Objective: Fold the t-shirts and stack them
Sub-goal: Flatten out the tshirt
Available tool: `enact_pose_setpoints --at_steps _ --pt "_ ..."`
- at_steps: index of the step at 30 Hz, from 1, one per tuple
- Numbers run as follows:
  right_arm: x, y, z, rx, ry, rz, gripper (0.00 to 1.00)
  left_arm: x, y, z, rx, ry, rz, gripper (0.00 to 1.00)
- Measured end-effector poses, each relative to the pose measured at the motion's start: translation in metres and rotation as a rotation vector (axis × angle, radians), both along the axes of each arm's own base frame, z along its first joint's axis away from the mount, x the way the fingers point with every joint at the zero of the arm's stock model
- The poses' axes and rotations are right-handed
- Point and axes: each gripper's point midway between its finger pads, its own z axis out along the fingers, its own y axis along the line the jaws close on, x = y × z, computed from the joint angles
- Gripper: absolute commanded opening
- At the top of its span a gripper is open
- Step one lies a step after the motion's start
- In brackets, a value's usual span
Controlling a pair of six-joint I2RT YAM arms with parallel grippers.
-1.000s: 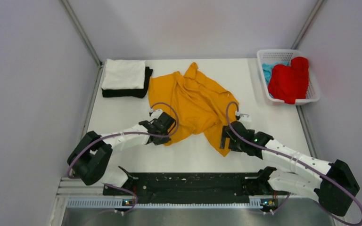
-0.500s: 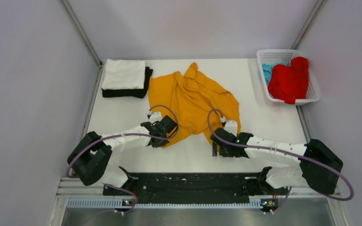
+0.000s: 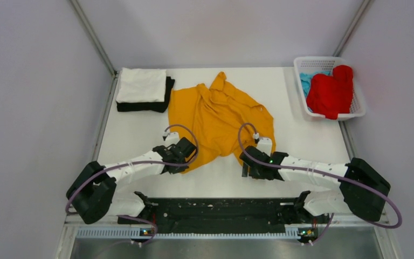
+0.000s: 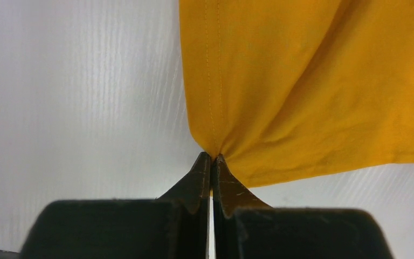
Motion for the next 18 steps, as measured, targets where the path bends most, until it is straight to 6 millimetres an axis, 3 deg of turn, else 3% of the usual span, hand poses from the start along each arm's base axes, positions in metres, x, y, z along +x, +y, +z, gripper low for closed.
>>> enact_pose_setpoints --at_steps 4,11,17,18 --pt "0.0027 -0.0026 -0.0005 -0.005 -0.006 -0.021 0.49 -0.0031 0.0032 0.0055 -0.021 -0.023 0.000 0.00" --pt "0.0045 -0.0089 -0.0029 -0.054 -0.003 -0.036 0.42 -0.0036 0.0072 0.0005 0.009 -0.012 0.005 0.00" --pt "0.0062 -0.0092 -0.0032 -0.058 -0.005 -0.060 0.12 -0.0010 0.0072 -0.0010 0.031 -0.003 0.009 0.00" --pt "0.0064 -0.0090 -0.0032 -0.056 -0.006 -0.061 0.03 -0.0010 0.0072 -0.0010 0.031 -0.003 0.009 0.00"
